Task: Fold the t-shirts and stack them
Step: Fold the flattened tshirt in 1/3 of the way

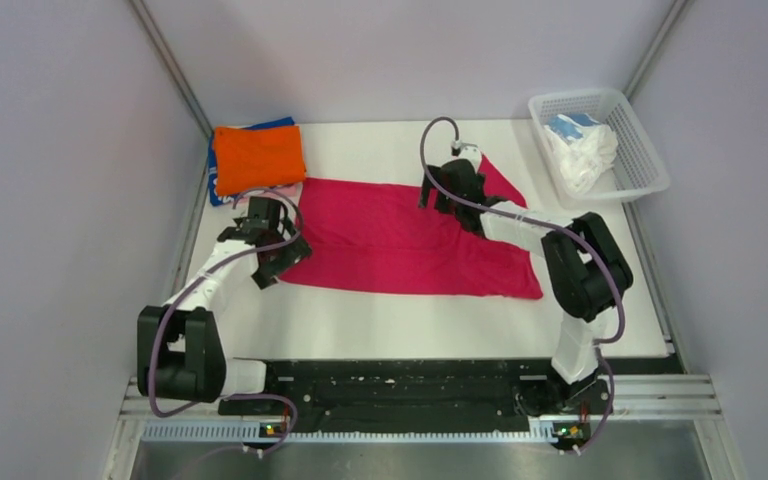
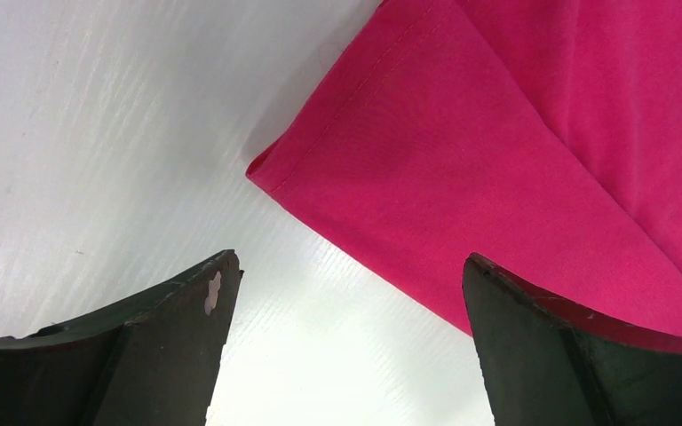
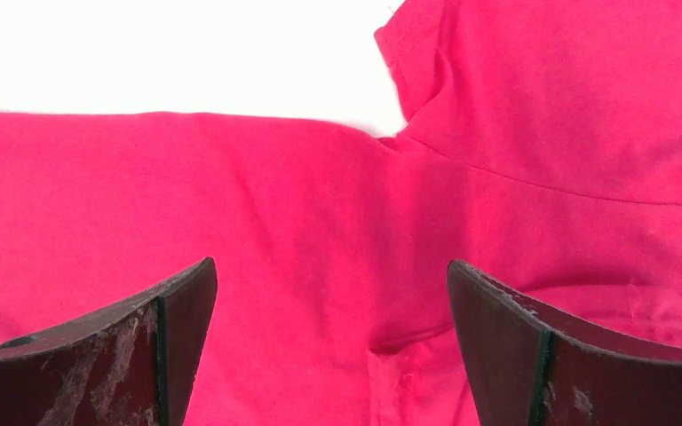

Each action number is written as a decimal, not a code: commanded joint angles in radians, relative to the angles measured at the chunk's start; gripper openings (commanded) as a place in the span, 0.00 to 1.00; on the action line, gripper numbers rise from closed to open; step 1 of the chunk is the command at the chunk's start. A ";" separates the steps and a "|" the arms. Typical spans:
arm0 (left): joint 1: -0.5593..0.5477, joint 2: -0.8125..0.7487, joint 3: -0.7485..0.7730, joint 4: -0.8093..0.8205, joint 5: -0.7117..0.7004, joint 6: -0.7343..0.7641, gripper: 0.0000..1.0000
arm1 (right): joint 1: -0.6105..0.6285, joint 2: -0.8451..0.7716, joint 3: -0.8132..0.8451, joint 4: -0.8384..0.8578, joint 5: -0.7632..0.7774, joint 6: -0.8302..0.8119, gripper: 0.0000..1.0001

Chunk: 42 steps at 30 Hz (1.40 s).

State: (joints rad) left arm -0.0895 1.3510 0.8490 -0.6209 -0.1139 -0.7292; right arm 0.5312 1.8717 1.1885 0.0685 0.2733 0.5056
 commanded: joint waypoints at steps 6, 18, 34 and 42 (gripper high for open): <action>-0.014 -0.092 0.052 0.056 0.080 0.029 0.99 | 0.014 -0.343 -0.222 -0.209 0.073 0.043 0.99; -0.029 0.239 0.140 0.236 0.210 0.022 0.99 | -0.046 -0.565 -0.570 -0.270 0.099 0.244 0.99; -0.038 -0.113 -0.335 0.196 0.185 -0.068 0.99 | -0.068 -0.847 -0.804 -0.553 0.083 0.482 0.99; -0.050 -0.257 -0.352 0.173 0.206 -0.085 0.99 | -0.068 -1.003 -0.774 -0.575 0.126 0.343 0.99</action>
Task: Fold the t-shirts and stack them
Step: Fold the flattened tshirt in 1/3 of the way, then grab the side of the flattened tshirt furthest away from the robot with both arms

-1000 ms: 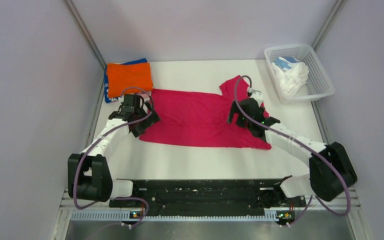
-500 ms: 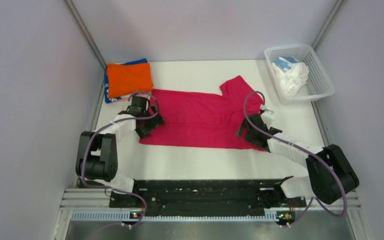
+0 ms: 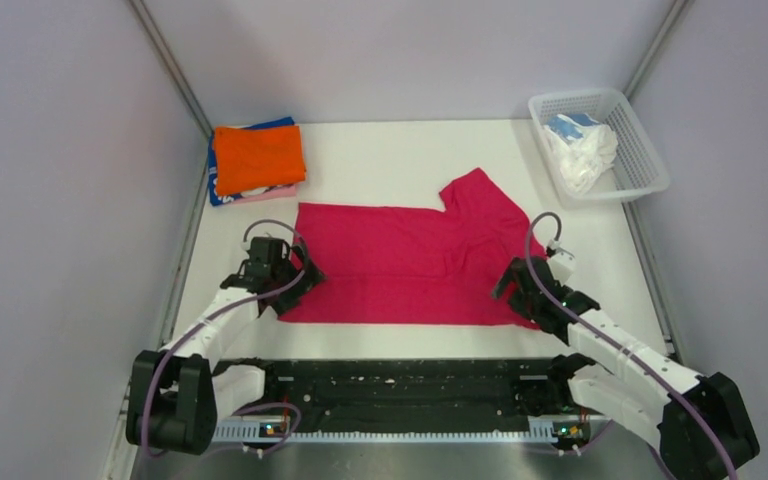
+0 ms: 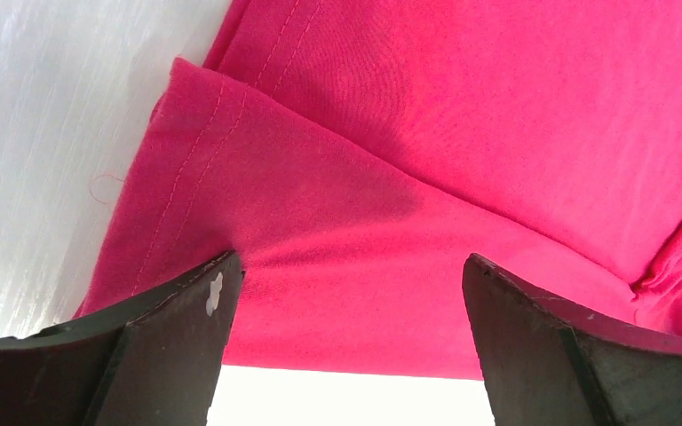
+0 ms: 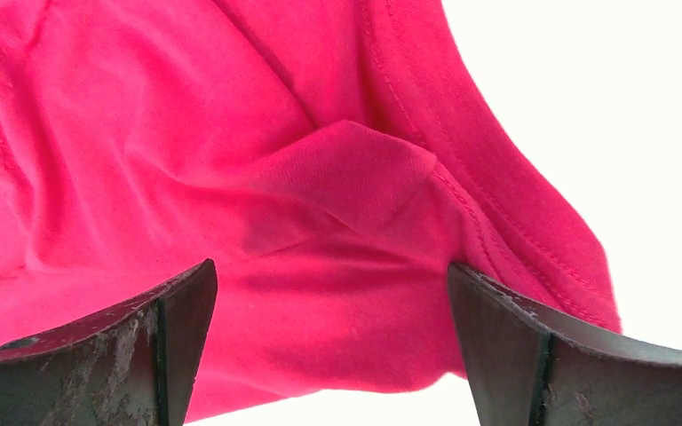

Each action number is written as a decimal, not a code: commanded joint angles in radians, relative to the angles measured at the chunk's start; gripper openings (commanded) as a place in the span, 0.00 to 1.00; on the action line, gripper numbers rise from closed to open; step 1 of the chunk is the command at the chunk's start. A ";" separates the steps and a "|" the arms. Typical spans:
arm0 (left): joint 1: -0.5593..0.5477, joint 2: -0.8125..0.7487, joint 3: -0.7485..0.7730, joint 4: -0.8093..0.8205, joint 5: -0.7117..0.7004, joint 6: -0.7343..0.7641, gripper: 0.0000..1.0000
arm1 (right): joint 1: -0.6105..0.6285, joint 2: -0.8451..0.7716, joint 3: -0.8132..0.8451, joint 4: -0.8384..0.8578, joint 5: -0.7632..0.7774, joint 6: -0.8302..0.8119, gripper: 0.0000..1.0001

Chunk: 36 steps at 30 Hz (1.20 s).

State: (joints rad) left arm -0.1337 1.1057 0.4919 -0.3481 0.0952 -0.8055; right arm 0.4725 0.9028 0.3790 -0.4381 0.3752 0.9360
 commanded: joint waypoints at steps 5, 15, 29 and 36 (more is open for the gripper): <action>-0.006 0.005 0.174 -0.166 -0.045 0.030 0.99 | -0.009 -0.031 0.196 -0.096 0.126 -0.178 0.99; 0.007 0.436 0.729 -0.327 -0.372 0.092 0.96 | -0.046 0.293 0.460 0.322 0.130 -0.483 0.99; 0.025 1.061 1.390 -0.490 -0.460 0.101 0.64 | -0.181 1.083 1.176 0.366 -0.050 -0.590 0.95; 0.025 1.096 1.354 -0.525 -0.451 0.060 0.59 | -0.180 1.291 1.412 0.328 -0.053 -0.623 0.94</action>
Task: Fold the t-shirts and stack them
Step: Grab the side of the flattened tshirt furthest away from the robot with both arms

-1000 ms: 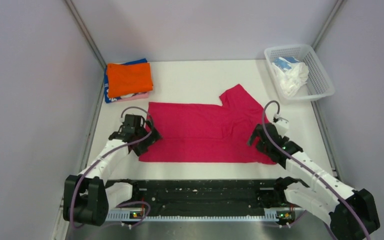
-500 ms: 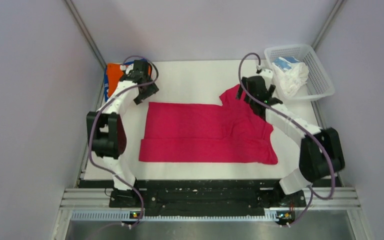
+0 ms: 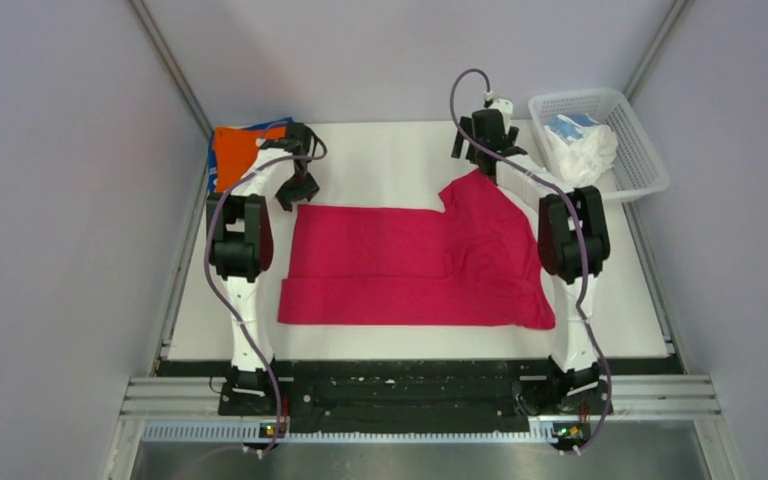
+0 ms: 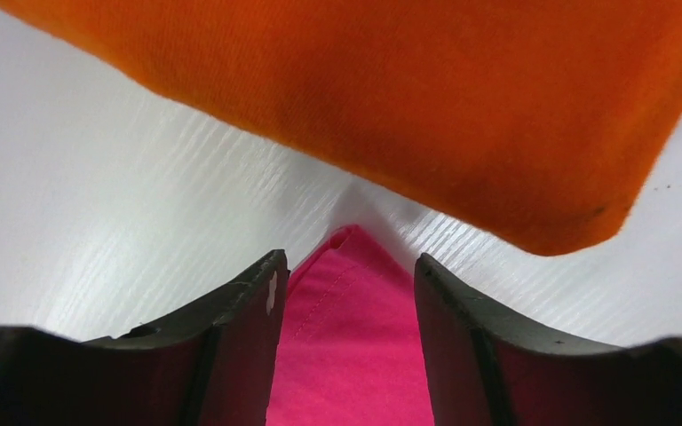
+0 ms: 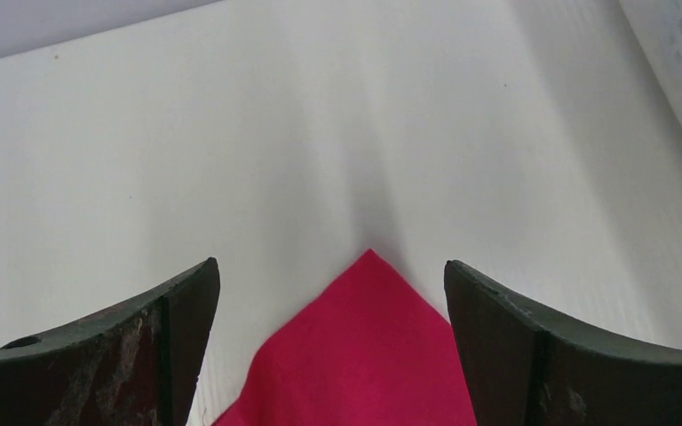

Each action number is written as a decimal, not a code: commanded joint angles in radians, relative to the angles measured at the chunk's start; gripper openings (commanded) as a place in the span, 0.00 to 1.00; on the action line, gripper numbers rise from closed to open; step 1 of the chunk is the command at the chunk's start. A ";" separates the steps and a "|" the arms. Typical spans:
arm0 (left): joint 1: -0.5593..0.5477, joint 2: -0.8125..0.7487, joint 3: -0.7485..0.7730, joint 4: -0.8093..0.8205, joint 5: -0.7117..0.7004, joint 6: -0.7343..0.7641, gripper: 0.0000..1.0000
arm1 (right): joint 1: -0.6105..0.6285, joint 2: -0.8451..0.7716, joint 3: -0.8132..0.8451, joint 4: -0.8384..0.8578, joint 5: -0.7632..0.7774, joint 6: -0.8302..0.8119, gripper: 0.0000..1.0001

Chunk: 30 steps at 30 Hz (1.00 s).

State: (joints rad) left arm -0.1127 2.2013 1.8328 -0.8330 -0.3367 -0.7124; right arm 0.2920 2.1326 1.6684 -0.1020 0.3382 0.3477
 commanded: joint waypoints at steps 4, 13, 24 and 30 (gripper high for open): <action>0.004 0.020 -0.013 -0.018 -0.013 -0.054 0.56 | 0.001 0.126 0.181 -0.008 -0.035 -0.042 0.94; 0.004 0.056 -0.003 -0.016 0.029 -0.064 0.35 | 0.001 0.245 0.274 -0.064 -0.103 -0.063 0.86; 0.001 -0.025 -0.057 -0.012 0.056 -0.059 0.00 | 0.032 0.287 0.298 -0.193 -0.037 -0.076 0.76; -0.002 -0.083 -0.098 0.005 0.056 -0.055 0.00 | 0.034 0.224 0.177 -0.239 0.040 0.042 0.67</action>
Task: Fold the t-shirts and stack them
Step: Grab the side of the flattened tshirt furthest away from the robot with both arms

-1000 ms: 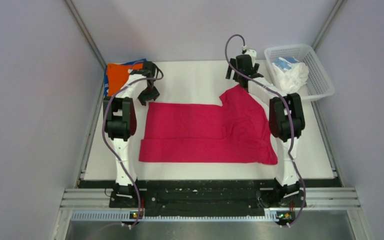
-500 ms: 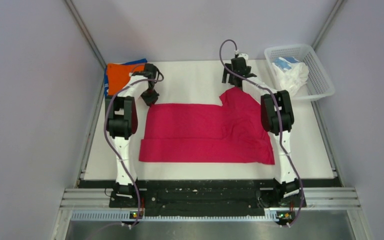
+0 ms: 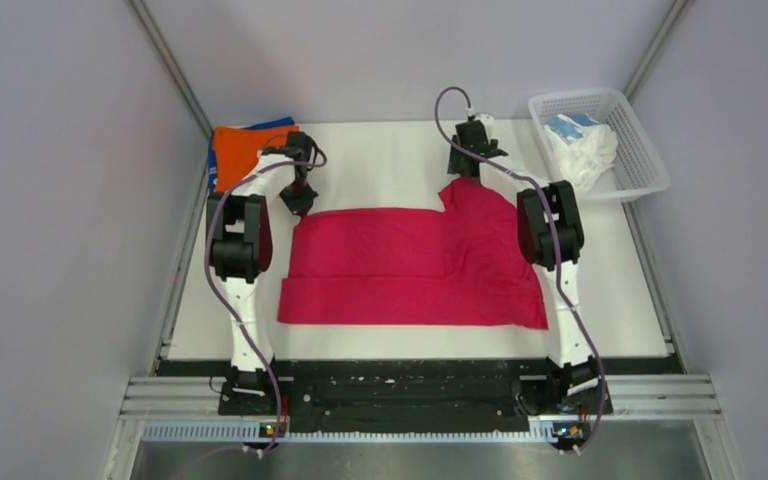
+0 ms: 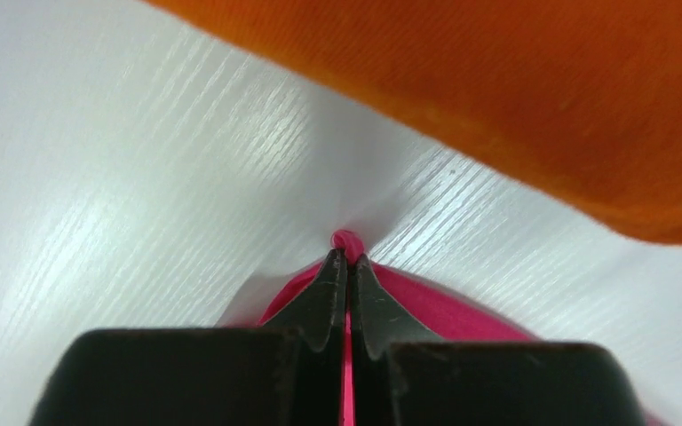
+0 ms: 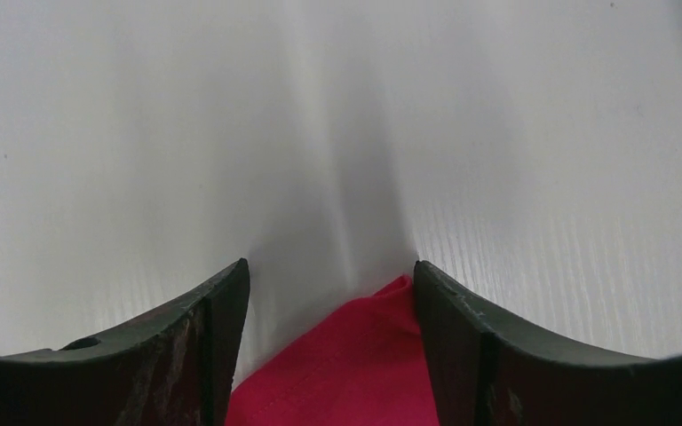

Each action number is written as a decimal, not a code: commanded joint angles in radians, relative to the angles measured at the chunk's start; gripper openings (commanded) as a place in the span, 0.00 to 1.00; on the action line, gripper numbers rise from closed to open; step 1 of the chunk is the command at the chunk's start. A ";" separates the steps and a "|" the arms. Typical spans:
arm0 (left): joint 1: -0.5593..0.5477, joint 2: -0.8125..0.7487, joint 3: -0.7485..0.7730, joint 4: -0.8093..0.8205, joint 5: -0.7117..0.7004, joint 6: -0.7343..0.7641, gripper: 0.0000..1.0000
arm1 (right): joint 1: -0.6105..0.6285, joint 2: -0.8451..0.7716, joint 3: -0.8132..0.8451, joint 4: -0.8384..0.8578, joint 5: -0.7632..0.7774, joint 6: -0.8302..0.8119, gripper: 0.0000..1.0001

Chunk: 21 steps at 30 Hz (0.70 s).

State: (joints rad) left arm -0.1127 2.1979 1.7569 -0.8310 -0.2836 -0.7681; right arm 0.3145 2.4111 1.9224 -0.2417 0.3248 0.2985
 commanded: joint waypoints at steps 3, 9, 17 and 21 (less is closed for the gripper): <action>-0.006 -0.095 -0.035 0.007 0.002 0.004 0.00 | 0.011 -0.094 -0.150 -0.075 0.047 0.145 0.54; -0.013 -0.106 -0.034 0.009 0.012 0.005 0.00 | 0.013 -0.138 -0.210 -0.029 0.073 0.195 0.32; -0.015 -0.141 -0.040 0.011 0.026 0.010 0.00 | 0.016 -0.242 -0.313 0.098 0.055 0.158 0.00; -0.017 -0.184 -0.081 0.018 0.023 0.013 0.00 | 0.035 -0.359 -0.426 0.193 0.066 0.069 0.00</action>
State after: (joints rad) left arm -0.1253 2.1216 1.7100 -0.8288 -0.2588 -0.7631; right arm 0.3206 2.1998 1.5692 -0.1440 0.3901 0.4465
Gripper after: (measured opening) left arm 0.014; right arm 0.012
